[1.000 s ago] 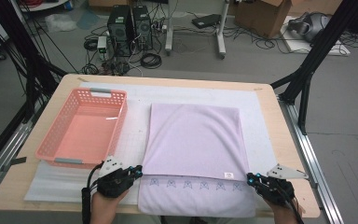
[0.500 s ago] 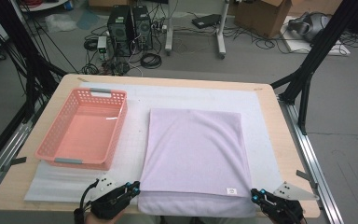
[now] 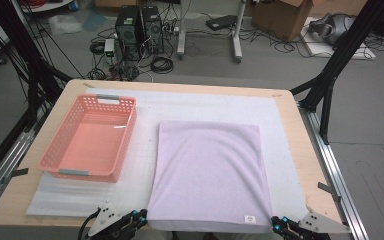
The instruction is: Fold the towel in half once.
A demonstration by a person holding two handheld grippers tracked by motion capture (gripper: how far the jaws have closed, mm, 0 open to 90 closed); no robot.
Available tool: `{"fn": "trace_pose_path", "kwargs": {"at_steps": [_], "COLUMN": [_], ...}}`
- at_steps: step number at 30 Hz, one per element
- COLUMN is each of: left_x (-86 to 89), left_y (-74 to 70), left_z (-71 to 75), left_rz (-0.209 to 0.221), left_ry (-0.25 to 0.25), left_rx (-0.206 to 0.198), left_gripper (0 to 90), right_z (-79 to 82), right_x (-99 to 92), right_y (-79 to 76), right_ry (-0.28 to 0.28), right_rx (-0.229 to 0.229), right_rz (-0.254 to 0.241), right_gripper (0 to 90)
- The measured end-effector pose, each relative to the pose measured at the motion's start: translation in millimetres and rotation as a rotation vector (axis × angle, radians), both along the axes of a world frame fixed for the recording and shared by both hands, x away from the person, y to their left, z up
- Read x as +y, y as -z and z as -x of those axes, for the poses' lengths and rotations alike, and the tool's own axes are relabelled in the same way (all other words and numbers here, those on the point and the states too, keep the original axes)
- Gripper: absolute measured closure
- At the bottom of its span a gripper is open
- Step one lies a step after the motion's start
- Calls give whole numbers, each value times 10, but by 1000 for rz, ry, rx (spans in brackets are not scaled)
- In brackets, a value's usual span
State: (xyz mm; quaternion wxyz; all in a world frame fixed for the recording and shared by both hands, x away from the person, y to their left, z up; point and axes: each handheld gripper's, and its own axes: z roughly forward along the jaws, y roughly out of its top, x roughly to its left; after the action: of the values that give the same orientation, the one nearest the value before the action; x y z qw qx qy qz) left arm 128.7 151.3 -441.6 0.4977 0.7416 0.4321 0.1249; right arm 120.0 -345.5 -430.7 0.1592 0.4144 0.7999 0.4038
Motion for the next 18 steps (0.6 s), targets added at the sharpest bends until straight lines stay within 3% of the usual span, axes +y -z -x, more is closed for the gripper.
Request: {"fn": "trace_pose_path", "kwargs": {"at_steps": [5, 6, 7, 8, 11, 18], "left_x": [-14, -14, -8, -1, 23, -17], "left_y": [48, 50, 43, 32, -21, -26], "left_z": [30, 16, 0, -7, -104, -368], "left_rz": [-8, -4, 7, 8, 25, 32], "left_ry": [37, 36, 26, 20, -13, -26], "left_rx": [8, 5, 3, -14, -50, -64], "left_gripper": [861, 796, 685, 641, 600, 588], "right_z": [114, 105, 91, 75, 32, -228], "right_x": [12, 9, 2, -10, -61, -42], "right_y": [31, 40, 53, 64, 60, 67], "right_ry": [-10, -2, 9, 43, 87, 124], "right_rx": [14, 19, 25, 30, 17, -7], "right_rz": [30, 33, 30, 28, -6, -7], "right_gripper": [856, 836, 765, 656, 614, 653]}}
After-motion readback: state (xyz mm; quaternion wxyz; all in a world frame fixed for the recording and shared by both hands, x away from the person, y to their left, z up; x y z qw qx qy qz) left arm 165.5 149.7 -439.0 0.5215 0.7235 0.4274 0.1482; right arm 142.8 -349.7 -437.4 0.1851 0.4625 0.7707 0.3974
